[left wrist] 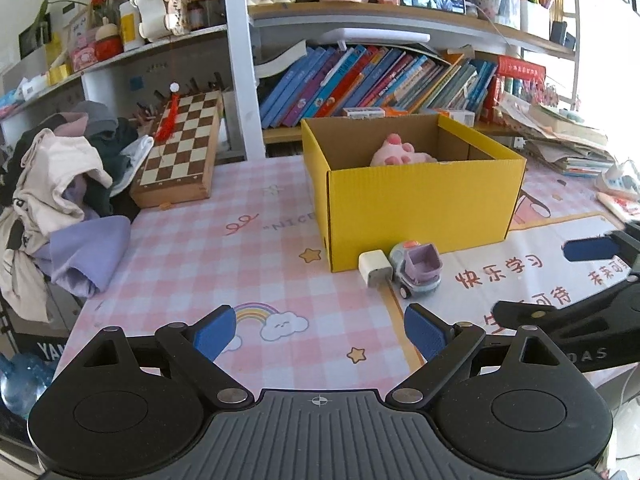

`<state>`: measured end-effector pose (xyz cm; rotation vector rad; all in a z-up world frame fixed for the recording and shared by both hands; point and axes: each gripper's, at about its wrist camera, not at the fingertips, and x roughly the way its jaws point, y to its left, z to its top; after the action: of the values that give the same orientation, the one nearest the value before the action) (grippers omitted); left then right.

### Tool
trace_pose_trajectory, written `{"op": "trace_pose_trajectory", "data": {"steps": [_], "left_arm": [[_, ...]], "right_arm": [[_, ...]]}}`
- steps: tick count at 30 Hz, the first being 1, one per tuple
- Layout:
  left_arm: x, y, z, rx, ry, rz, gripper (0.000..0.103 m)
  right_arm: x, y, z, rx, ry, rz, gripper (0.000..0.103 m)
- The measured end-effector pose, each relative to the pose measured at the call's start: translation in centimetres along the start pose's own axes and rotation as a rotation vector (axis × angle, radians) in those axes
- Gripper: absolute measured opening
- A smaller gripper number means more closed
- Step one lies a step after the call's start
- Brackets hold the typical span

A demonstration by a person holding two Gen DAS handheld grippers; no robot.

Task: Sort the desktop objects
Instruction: 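Move the left gripper to the white plug while the right gripper approaches the lilac toy car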

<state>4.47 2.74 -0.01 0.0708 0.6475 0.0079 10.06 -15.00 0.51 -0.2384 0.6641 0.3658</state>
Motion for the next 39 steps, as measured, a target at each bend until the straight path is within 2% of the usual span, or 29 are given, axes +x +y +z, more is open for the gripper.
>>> {"op": "trace_pose_trajectory", "data": {"steps": [6,13,24,32,39], "left_arm": [[0.5,-0.2,-0.4,-0.004,0.013,0.008,0.093],[1.3,-0.4,-1.1,-0.009,0.040,0.010,0.093],[2.7,-0.5,-0.1,-0.018,0.042,0.012,0.093],[3.8,-0.6,0.4,-0.018,0.064,-0.003,0.093],[4.6,-0.6,0.9,-0.020,0.074,0.012,0.093]], "right_arm": [[0.7,0.3,0.1,0.034,0.014,-0.004,0.100],[1.4,1.0,-1.0,-0.020,0.059,0.005,0.098],[2.7,0.0,0.4,-0.025,0.057,0.039,0.093],[4.5,-0.9,1.6,-0.020,0.085,0.082,0.066],[6.1,-1.2,3.1,-0.038,0.089,0.117,0.066]]}}
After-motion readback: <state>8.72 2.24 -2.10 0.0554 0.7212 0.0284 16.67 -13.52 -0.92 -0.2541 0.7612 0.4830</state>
